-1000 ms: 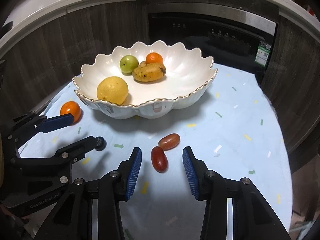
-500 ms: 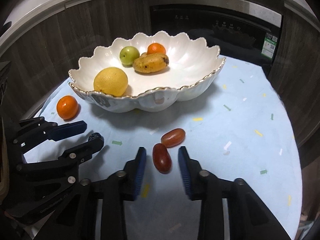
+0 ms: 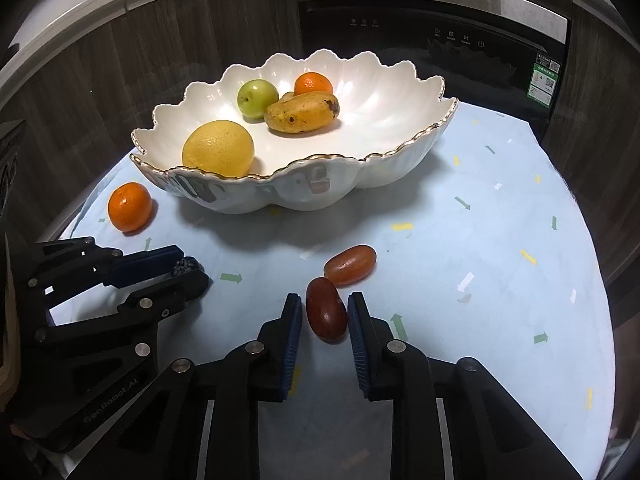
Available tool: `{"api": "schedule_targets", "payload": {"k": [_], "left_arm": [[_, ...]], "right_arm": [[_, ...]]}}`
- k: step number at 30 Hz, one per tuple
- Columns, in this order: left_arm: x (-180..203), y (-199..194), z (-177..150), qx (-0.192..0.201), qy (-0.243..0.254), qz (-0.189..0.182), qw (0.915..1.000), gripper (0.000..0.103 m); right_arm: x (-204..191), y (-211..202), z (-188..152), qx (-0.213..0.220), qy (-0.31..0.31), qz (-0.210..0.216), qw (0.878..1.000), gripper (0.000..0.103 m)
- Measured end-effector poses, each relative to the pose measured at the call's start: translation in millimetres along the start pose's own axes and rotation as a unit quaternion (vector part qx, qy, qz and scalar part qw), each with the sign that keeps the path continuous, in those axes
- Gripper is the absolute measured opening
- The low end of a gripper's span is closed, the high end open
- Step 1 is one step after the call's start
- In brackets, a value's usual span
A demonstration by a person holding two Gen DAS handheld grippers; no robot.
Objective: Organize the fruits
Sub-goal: 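Move the left tool toward the blueberry while the right tool approaches the red grapes, then grasp the blueberry with the left tool while the right tool grasps a red grape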
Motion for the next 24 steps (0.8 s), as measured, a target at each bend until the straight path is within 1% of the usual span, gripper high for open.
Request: {"api": "schedule_targets", "payload": {"k": [12, 24], "left_arm": [[1.3, -5.6, -0.8, 0.003, -0.003, -0.002, 1.0, 0.02], [-2.0, -35.0, 6.8, 0.025, -0.005, 0.011, 0.9996, 0.02]], "right_arm": [[-0.7, -8.2, 0.8, 0.007, 0.002, 0.001, 1.0, 0.02], [-9.4, -36.0, 6.1, 0.03, 0.002, 0.009, 0.999, 0.02]]}}
Point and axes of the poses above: each gripper's, at about its wrist camera, not at the fingertips, and y roughly the way its jaws point, x to its right, z to its top, the point moved 2 cm from there along y, roughly the way its jaws point, and after that the axes turned 14 degrees about y, right-handed, at the moved point
